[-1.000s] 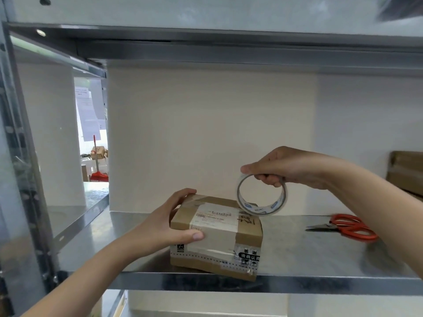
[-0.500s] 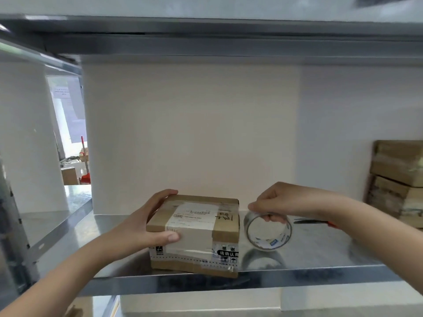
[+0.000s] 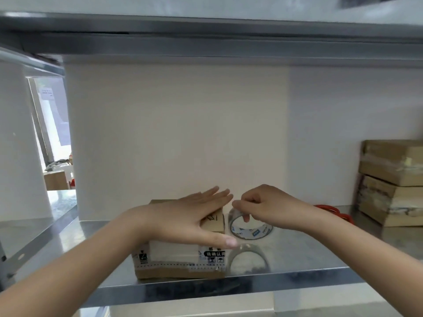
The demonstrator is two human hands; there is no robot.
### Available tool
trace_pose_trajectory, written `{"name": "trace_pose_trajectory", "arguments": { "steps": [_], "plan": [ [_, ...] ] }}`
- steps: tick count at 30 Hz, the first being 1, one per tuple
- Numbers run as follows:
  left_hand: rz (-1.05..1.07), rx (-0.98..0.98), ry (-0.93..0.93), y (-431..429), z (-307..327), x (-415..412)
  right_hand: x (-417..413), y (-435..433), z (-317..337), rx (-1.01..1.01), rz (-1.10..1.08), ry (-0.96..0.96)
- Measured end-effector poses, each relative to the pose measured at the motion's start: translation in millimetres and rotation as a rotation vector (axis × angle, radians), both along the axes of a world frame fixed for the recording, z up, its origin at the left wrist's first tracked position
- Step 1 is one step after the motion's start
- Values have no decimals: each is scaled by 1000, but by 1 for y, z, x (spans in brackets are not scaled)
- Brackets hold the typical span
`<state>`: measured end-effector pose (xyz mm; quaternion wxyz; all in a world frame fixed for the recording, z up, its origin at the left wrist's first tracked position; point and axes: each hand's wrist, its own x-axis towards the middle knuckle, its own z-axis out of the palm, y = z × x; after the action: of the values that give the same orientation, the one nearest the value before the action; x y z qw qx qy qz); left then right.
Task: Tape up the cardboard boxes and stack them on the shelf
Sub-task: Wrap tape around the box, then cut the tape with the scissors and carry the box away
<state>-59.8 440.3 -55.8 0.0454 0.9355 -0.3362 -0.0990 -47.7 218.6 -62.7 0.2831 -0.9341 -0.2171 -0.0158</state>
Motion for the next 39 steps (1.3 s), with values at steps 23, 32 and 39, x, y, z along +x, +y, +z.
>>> {"name": "trace_pose_trajectory", "arguments": {
  "steps": [23, 32, 39],
  "plan": [
    [172, -145, 30, 36, 1, 13, -16, -39, -79, 27, -171, -336],
    [134, -174, 46, 37, -2, 19, -7, -67, -52, 271, -281, -222],
    [143, -173, 48, 35, -1, 17, 32, -166, -28, -600, -320, 138]
  ]
}}
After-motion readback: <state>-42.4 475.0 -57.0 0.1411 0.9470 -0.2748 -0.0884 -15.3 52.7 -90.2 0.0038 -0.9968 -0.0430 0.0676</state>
